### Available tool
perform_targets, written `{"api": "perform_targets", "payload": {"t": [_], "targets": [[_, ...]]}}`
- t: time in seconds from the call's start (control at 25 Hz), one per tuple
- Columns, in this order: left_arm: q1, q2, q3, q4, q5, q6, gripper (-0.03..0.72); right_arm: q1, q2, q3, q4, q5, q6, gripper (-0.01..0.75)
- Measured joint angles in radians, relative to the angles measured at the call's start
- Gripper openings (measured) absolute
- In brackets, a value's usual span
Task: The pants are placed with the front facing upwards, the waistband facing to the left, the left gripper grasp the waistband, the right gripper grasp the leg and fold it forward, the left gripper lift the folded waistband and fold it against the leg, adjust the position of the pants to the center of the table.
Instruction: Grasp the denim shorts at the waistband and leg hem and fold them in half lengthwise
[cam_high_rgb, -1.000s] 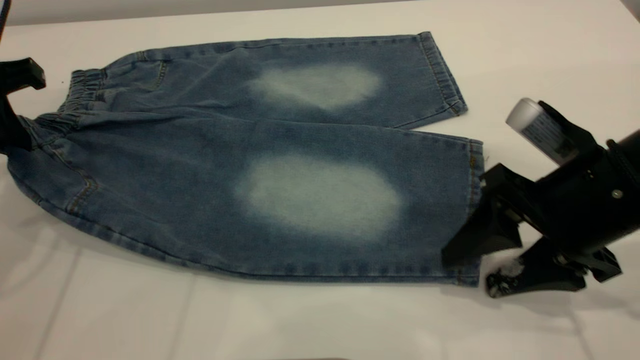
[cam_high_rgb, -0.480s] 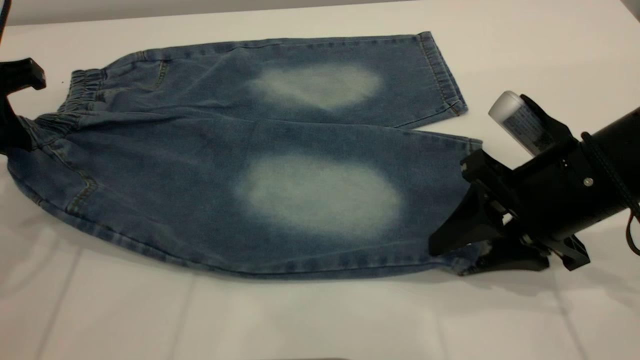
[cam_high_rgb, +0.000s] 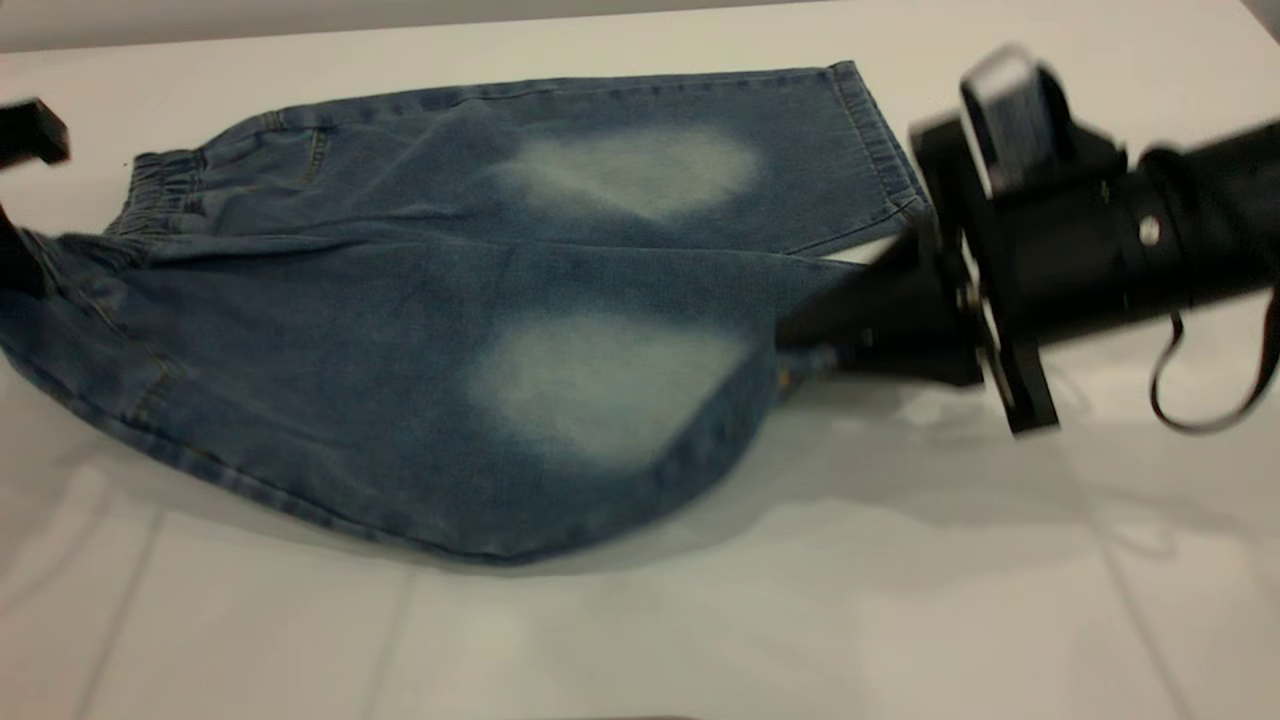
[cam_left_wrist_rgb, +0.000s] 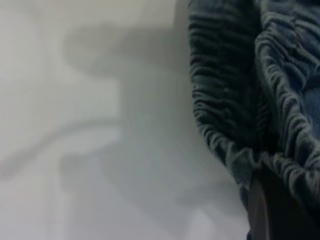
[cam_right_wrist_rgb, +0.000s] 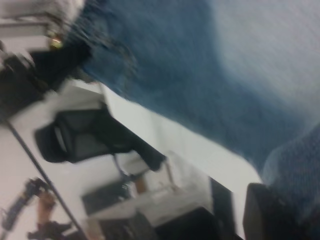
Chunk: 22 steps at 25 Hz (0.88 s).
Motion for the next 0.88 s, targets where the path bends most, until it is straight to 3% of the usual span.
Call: {"api": "perform_targets", "payload": {"t": [0.44, 0.88], "targets": [[0.000, -0.077, 0.007, -0.144, -0.084, -0.098, 0.059, -0.014, 0.000, -0.309, -0.009, 0.005, 0.283, 0.029], [-0.002, -0.050, 0.009, -0.441, -0.357, -0.116, 0.061, -0.014, 0.026, -0.498, -0.016, -0.330, 0.451, 0.029]]}}
